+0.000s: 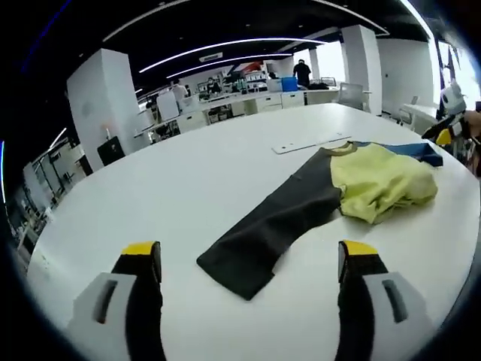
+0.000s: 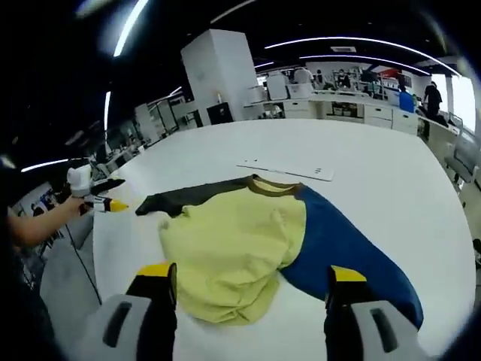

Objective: Fold the garment on the visible template until the final outline fits inside the template.

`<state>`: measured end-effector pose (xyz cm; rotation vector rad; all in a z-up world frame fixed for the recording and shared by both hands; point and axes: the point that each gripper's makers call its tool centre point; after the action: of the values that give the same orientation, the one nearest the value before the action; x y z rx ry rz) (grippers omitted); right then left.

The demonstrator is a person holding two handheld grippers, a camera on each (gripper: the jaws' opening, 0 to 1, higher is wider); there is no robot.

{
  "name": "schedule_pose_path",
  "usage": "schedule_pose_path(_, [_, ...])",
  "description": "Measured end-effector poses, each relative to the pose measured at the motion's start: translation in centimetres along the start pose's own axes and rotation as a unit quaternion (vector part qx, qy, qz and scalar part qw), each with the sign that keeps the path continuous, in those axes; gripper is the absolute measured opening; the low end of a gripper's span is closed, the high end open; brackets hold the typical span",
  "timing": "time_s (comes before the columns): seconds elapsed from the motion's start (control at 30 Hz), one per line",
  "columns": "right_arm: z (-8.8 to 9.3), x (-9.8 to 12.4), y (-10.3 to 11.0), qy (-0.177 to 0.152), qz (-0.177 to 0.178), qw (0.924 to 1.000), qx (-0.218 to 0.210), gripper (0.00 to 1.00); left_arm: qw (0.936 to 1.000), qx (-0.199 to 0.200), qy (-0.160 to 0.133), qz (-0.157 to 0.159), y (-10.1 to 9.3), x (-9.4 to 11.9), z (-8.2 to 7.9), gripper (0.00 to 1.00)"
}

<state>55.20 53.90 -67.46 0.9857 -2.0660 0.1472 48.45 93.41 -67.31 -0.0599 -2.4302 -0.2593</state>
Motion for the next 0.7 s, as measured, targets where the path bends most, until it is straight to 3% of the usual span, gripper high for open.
schedule_pose_path(0.23, [-0.4,-2.2,5.1,0.027,-0.043,0.9946,0.091,0.8,0.9997,-0.008,-0.008,0.022,-2.0,1.7,-0.2,0.99])
schedule_pose_path(0.53, [-1.1,-4.3,9.3,0.038,-0.062,0.9851,0.156,0.76,0.9989,-0.017,-0.005,0.043,-4.1,3.9,0.9,0.99])
schedule_pose_path(0.6, [-1.1,-4.7,10.0,0.044,-0.065,0.9818,0.173,0.74,0.9987,-0.018,0.002,0.046,-4.6,4.2,1.3,0.99])
schedule_pose_path(0.67, [-1.0,-5.2,10.6,0.048,-0.068,0.9791,0.185,0.71,0.9979,-0.026,0.032,0.049,-5.2,4.3,2.4,0.99])
schedule_pose_path(0.7, [-1.0,-5.3,10.9,0.05,-0.069,0.978,0.19,0.69,0.9979,-0.027,0.029,0.05,-5.5,4.3,2.4,0.99])
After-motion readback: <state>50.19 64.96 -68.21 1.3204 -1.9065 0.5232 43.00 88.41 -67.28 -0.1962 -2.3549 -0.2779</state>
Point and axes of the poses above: the point that each gripper's makers call its tool centre point, and the gripper's own axes: x roughly backward along the fingers, y roughly to its left, z roughly out of its underside, and after that the axes turned 11 degrees about y, right-handed
